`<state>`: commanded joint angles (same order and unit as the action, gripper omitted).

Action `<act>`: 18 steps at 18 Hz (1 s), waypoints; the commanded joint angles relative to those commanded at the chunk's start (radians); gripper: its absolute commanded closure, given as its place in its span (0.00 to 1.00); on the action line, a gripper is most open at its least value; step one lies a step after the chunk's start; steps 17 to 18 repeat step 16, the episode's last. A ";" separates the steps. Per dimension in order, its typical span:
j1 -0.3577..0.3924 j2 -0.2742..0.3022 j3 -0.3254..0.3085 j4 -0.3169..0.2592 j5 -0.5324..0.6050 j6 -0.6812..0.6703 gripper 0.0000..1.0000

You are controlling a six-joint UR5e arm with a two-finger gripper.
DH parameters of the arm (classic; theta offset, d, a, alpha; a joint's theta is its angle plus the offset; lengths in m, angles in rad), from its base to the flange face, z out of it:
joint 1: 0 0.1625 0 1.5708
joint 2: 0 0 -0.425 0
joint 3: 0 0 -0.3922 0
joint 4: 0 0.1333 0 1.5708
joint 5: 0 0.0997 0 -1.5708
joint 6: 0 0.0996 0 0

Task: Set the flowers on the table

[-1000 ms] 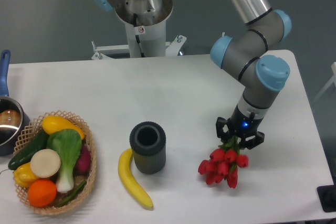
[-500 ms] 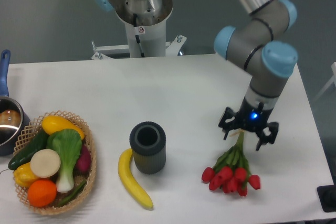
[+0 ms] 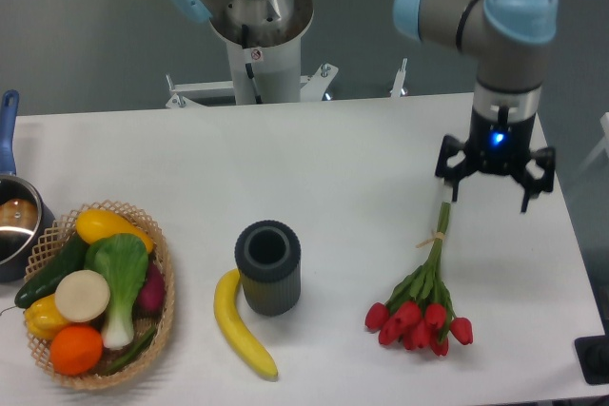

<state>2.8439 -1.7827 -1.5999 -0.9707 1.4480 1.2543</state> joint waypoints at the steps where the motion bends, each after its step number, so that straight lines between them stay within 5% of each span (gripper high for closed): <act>1: 0.018 0.015 0.000 -0.026 0.003 0.043 0.00; 7: 0.149 0.109 -0.008 -0.210 0.003 0.423 0.00; 18: 0.219 0.160 -0.017 -0.267 -0.011 0.517 0.00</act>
